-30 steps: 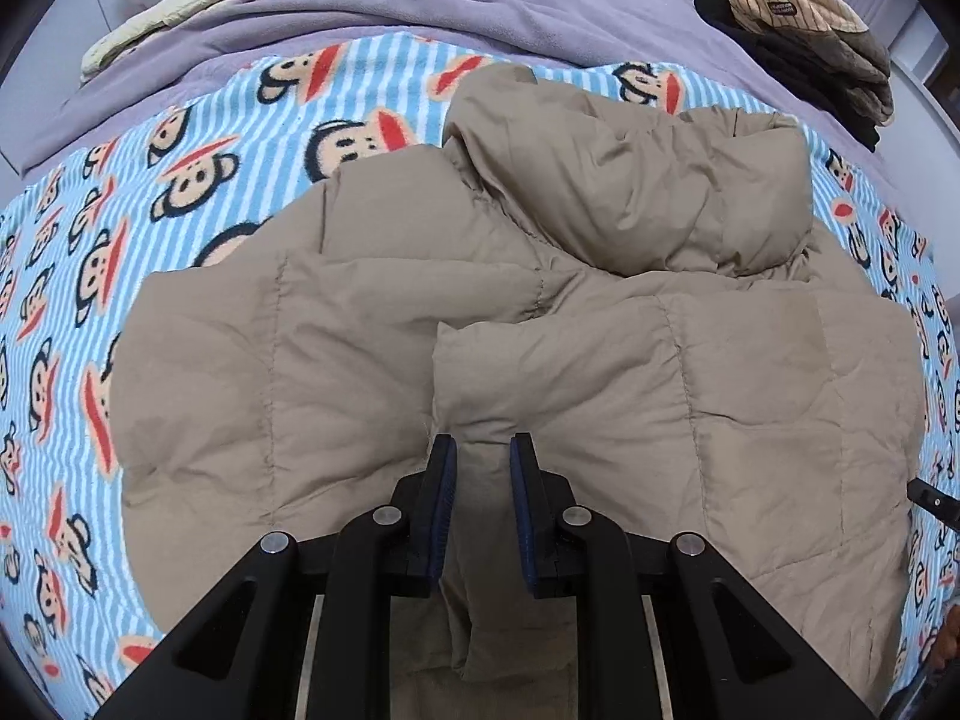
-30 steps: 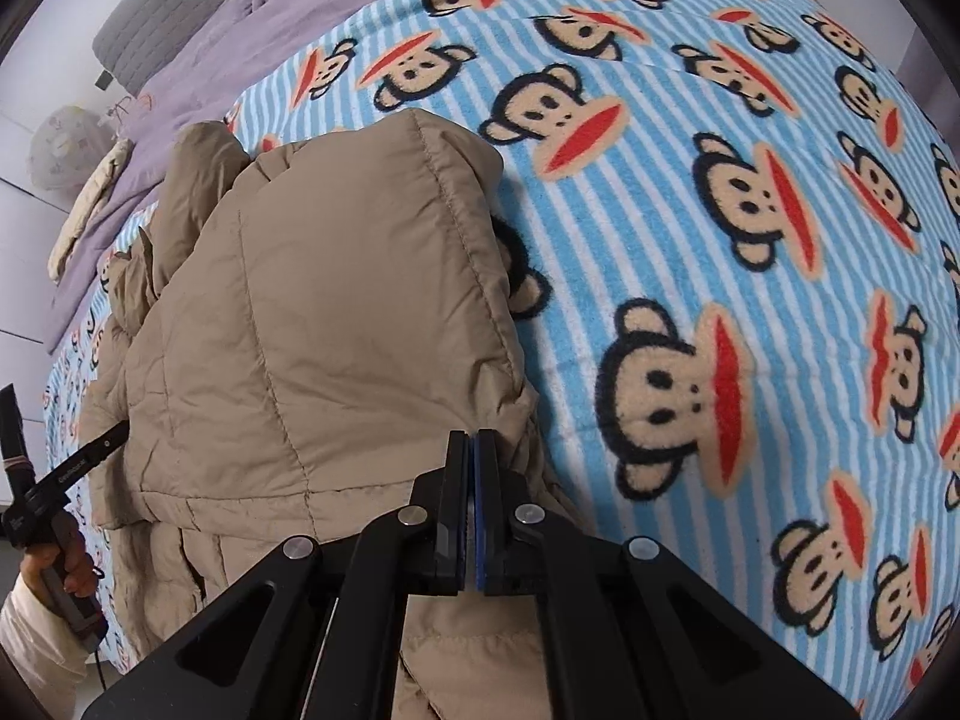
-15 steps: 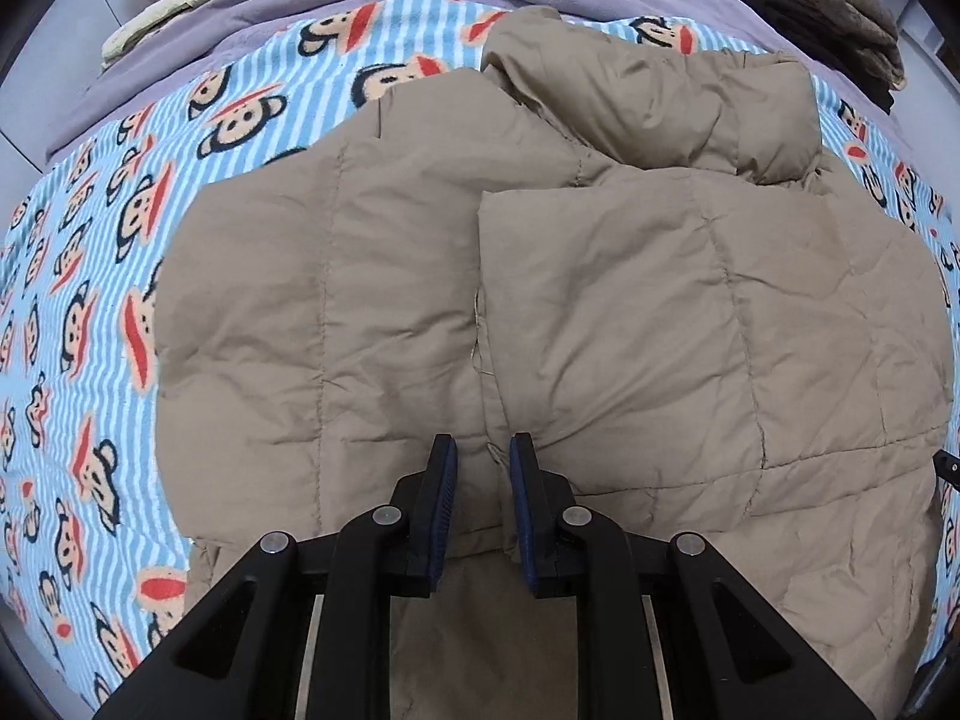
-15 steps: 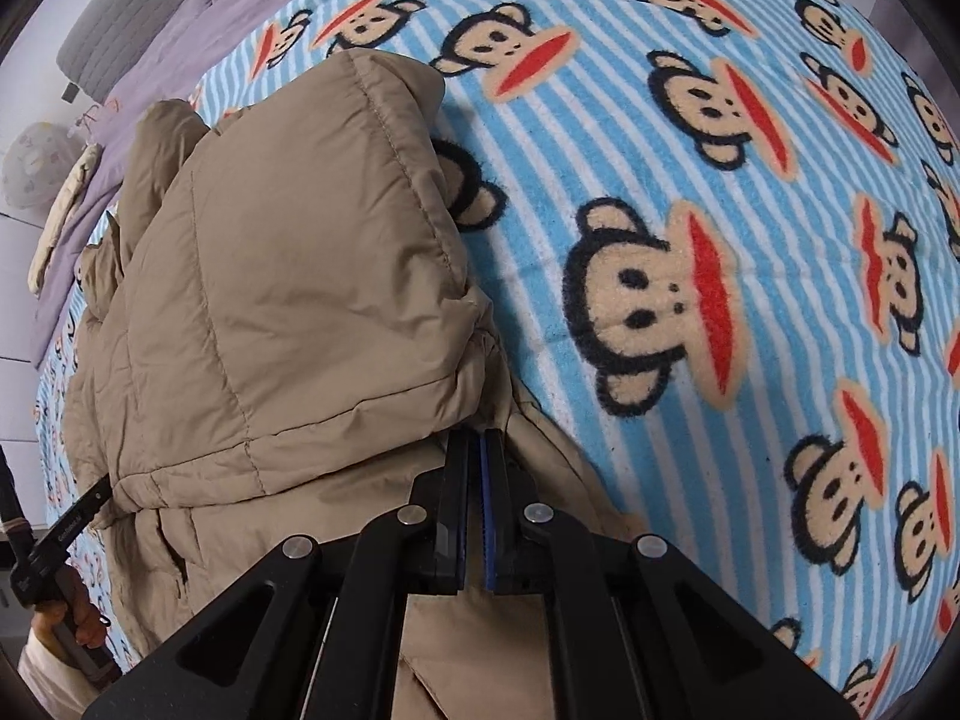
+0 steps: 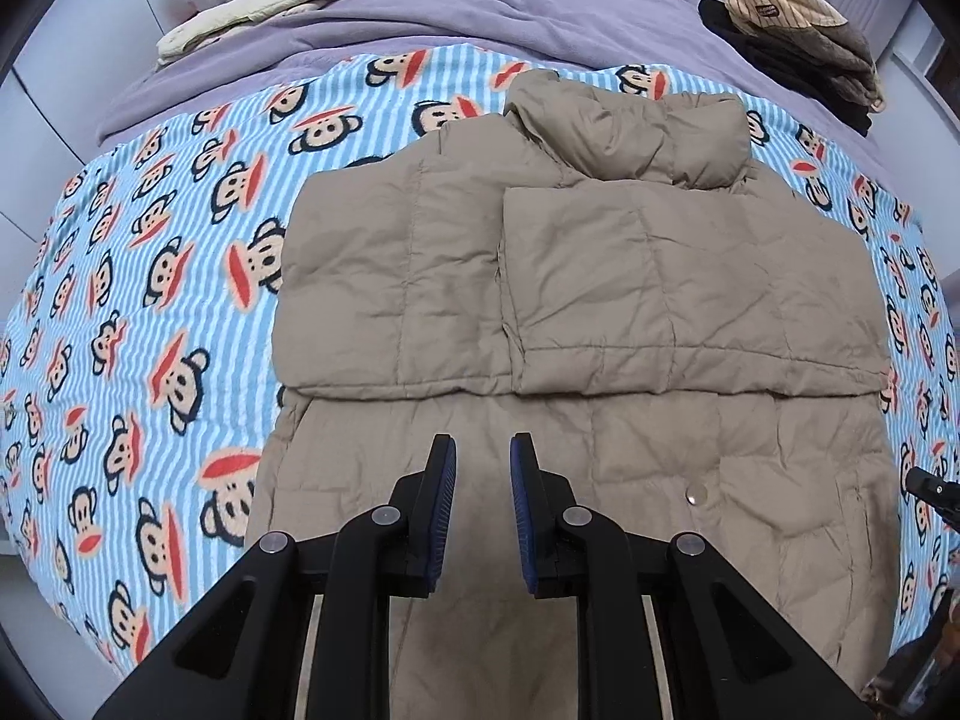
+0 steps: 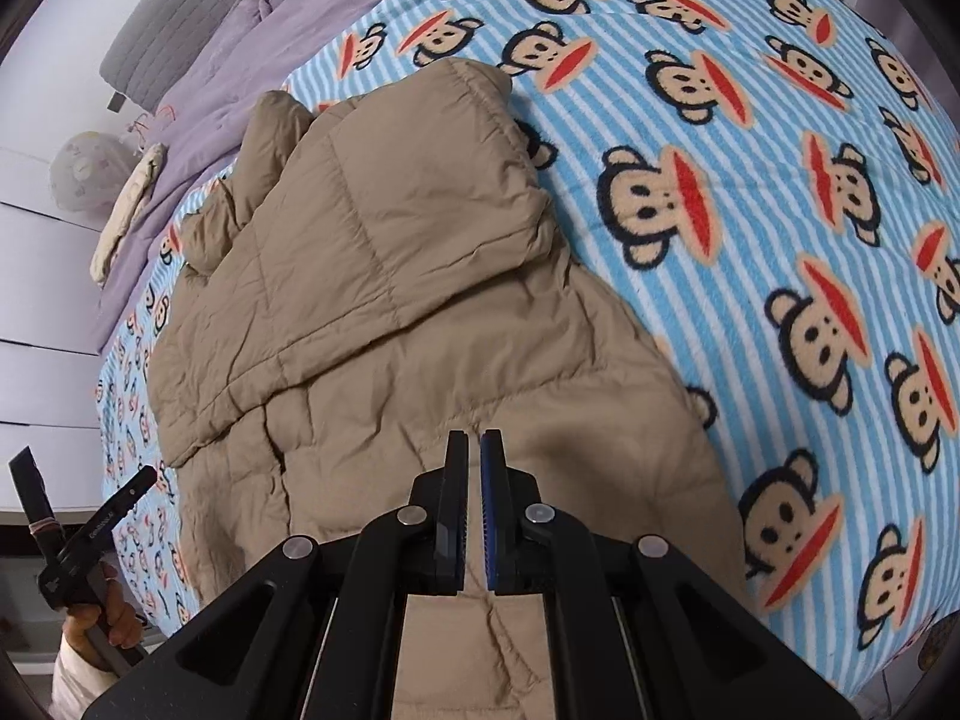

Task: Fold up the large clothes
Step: 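Open both tools and lift them off the folded jacket, then move both open tools back toward the jacket hem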

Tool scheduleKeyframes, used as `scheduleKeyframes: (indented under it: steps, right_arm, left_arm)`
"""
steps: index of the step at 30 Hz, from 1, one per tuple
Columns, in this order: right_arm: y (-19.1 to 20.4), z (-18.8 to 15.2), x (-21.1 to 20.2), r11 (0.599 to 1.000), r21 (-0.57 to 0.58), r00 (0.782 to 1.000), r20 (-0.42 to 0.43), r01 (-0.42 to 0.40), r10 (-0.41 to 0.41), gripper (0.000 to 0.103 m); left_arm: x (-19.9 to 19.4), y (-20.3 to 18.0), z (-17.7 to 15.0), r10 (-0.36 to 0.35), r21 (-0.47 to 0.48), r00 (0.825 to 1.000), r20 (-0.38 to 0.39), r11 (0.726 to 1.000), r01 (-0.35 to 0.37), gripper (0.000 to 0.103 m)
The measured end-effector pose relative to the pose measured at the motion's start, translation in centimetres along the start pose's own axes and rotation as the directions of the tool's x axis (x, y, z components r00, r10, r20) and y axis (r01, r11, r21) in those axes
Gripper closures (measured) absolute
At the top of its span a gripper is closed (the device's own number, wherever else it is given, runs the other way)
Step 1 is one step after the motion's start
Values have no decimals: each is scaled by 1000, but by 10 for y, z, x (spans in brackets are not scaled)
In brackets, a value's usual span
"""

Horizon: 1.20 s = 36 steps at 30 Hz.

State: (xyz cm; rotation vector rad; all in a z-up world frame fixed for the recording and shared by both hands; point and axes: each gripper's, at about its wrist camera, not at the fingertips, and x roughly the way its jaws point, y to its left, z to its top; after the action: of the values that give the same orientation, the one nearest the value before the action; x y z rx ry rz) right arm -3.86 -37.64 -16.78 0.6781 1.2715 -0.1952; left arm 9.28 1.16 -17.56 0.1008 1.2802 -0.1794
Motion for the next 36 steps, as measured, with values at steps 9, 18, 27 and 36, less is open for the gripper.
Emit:
scheduleKeyframes:
  steps: [9,18,27,36]
  right_arm:
    - [20,-27,-8,999,-20,1000,-18,-26,25,98]
    - [40,-34,-26,996,-45,997,5,-73,74,50]
    - [43,-38,-35,986,-66,988,30,-152,154,5]
    - [31,-37,-33,976,-104,982,-1,-190,191,0]
  left_arm:
    - [-34,2,-29,-11,-15,999,42,1000,12,1]
    - [-51,0,-38,-10,-5,999,34,1000,11,1]
    - [-54,-22,-45,15,25,1000,13,1000,-15,1]
    - [-61,-48,-61,53,-11,999,3,999,-53,1]
